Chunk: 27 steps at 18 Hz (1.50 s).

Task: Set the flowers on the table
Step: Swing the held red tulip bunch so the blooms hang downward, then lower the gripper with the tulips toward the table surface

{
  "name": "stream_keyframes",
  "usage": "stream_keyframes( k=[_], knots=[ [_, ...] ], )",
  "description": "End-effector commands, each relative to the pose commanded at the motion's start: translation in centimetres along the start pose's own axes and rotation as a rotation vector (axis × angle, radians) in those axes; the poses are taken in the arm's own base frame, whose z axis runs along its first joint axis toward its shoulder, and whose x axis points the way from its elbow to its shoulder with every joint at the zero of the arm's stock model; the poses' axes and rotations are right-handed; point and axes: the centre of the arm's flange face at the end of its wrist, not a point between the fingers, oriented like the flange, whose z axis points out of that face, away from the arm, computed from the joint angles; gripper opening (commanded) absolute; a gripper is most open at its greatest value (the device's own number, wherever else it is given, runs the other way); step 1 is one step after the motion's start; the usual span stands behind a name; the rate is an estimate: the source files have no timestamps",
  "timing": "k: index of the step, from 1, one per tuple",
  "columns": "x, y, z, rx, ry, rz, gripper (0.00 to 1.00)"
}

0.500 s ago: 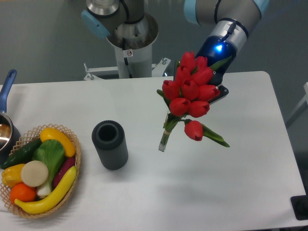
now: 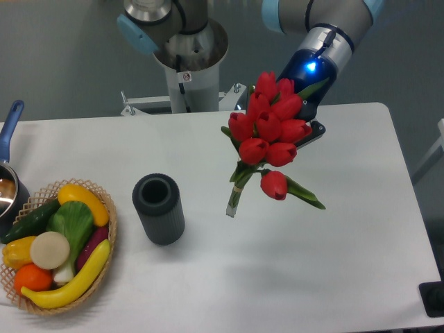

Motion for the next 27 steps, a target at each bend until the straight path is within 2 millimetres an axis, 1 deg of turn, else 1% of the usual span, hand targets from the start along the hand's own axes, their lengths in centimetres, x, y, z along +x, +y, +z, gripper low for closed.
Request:
stream_keyframes(
  k=[6,11,14,16,18,20,23,26,27],
  knots=[
    [-0.4,-0.2,-0.2,-0.037,-0.029,0.032,0.34],
    [-1.2,0.0,-0.8,-0.191,-0.134,0.083,0.34],
    [-0.7,-0.3,-1.0,-0.232,-0.161,0.094,0.34],
    [-1.3,0.6,-1.5,-0.331,-0.224,0.099,0.34],
    [-1.7,2.0,-1.6,-0.460,-0.278,0.125,0.34],
    [-1.5,2.7,-1.2,-0.530,-0.290,0.149,0.34],
    [-1.8,3.9,-1.2,-0.615,-0.308,0.161,0.34],
    [-1.3,6.1,0.4,-0.774,-0.271,0.246,0.34],
    [-1.2,7.3,1.4,-0.847,-0.245,0.292,0.34]
  ],
)
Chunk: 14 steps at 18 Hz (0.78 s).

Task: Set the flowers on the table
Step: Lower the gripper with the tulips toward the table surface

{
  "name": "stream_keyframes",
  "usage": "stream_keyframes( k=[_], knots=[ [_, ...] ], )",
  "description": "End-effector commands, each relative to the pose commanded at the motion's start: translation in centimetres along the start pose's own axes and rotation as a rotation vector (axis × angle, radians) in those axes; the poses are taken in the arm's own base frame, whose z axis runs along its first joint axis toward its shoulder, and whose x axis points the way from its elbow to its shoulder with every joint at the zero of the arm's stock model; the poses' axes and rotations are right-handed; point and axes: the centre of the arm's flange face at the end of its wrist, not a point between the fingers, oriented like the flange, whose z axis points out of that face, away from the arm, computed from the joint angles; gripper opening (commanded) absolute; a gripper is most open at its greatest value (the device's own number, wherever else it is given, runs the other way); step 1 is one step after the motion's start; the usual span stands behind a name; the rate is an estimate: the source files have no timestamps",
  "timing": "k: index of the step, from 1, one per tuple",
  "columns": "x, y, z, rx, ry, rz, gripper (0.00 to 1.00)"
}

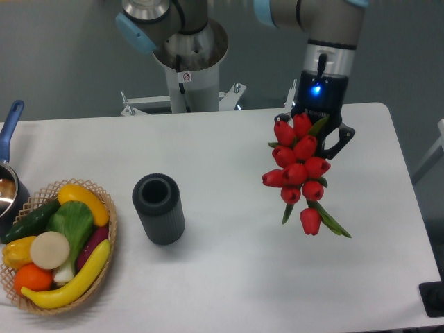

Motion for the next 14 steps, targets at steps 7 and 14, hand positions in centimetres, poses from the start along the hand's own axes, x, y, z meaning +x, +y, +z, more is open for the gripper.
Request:
stream_keyframes(
  k=[7,14],
  knots=[
    [2.8,-0.4,9.4,-0.353,0.129,0.194,0.34],
    [3.6,0.0,14.7,-0.442,0.197,0.229,0.34]
  ],
)
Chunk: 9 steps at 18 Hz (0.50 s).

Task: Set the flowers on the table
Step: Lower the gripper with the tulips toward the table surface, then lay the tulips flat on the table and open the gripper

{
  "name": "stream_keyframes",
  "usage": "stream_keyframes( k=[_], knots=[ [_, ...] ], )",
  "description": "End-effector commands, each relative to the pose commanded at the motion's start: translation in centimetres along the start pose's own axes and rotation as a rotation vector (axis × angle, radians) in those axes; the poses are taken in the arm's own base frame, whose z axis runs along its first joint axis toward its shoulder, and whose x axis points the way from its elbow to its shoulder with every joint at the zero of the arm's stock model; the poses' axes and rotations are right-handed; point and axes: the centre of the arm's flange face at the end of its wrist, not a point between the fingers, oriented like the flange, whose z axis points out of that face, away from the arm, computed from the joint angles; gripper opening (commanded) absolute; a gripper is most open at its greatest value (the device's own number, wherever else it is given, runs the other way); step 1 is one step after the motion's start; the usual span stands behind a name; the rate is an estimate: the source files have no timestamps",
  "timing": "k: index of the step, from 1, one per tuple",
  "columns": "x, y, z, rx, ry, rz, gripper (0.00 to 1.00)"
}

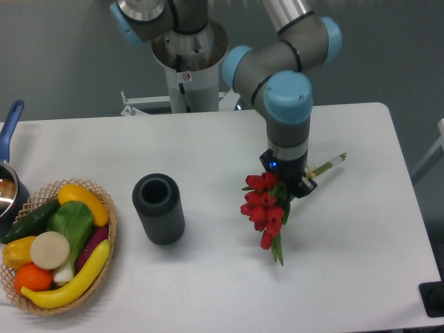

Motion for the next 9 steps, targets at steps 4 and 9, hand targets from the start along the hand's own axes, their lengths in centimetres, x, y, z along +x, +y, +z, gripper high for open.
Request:
stream_keyframes(
  k=[4,9],
  knots=[
    [-0.88,-1.03,0.83,-0.005,0.002,0.008,0.34],
    [-0.63,-1.31,1.15,-0.006,0.008,0.010,0.37]
  ],
)
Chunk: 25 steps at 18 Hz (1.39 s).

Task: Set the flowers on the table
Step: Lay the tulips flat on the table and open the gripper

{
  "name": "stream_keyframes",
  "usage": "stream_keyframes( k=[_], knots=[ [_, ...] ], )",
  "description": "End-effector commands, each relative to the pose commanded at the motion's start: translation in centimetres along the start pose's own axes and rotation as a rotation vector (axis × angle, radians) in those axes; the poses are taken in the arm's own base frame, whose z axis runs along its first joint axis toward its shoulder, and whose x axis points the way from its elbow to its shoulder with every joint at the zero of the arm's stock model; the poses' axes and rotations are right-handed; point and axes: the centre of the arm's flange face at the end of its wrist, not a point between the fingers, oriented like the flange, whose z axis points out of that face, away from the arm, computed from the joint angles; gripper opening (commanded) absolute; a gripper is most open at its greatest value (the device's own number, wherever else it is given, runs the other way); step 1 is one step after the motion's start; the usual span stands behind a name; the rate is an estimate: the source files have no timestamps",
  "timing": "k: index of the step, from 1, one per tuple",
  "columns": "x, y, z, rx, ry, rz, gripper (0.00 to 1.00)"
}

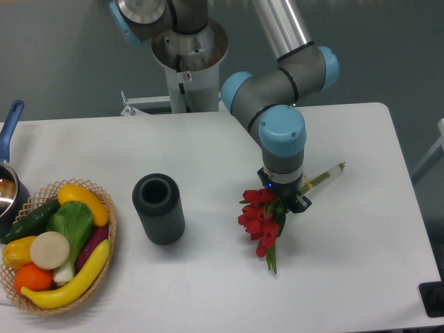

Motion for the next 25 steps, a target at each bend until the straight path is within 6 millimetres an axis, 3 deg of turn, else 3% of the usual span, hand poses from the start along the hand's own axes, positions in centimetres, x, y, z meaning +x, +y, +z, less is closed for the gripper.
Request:
stream_keyframes(
  k=[5,7,9,10,11,12,13,16,19,21,25],
  knots=[
    [0.2,-0.8,0.9,-0.003,0.012,0.009,0.39],
    [0.3,-0.9,0.8,-0.002,0.009,0.010,0.51],
    [0.3,-0.9,0.9,0.000,0.006,0.011,0.76],
    [0.4,-1.0,0.8,0.000,0.006,0.013,0.81],
    [0.6,-0.9,0.8,0.000,0.008,0.013,0.93],
    [0.8,-0.9,0.8,0.001,0.009,0.016,1.00],
    [1.0,-0.9,0.5,0.002,0.005,0.017,1.00],
    [1.5,-0.4,-2.5,0.012,-0.038,0.019,1.00],
    [1.4,0.1,-7.6,0.040,-0.113,0.009,1.00],
    [1.6,0.6,-9.7,0.041,-0.122,0.002,1.00],
    [1.1,3.1,-15.9,0.037,-0.065,0.010,1.00]
  ],
)
